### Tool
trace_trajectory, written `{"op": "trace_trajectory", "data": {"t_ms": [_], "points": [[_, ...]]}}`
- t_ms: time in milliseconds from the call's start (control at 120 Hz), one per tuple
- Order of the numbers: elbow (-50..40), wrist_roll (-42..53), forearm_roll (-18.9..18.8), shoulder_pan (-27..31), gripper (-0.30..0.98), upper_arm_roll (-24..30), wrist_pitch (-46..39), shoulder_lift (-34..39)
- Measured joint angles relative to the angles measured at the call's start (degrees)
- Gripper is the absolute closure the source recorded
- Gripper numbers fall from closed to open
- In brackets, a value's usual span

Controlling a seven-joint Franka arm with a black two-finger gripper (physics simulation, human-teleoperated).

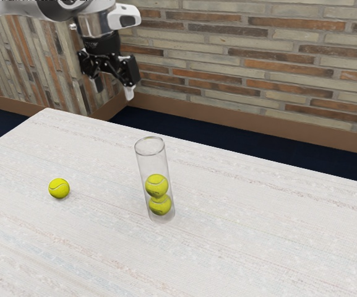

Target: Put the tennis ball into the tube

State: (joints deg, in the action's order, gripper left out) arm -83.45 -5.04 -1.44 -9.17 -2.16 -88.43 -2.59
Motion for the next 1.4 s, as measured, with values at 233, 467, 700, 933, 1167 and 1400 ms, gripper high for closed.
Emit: {"op": "trace_trajectory", "data": {"t_ms": [233, 467, 700, 933, 1167, 1400], "points": [[-7.3, -0.9, 0.5, 2.6, 0.00, 0.1, 0.0, 6.9], [-30.2, -1.6, -0.7, 13.8, 0.00, 0.6, -6.9, 18.4], [-36.6, -1.8, -4.2, 22.3, 0.00, 0.4, -23.1, 4.5], [-36.7, 3.9, -4.6, 28.5, 0.00, 0.6, -39.8, -6.0], [-33.9, 10.3, -4.5, 29.7, 0.00, 0.6, -48.0, -11.7], [-33.5, 14.8, -4.3, 31.3, 0.00, 0.6, -49.5, -14.8]]}}
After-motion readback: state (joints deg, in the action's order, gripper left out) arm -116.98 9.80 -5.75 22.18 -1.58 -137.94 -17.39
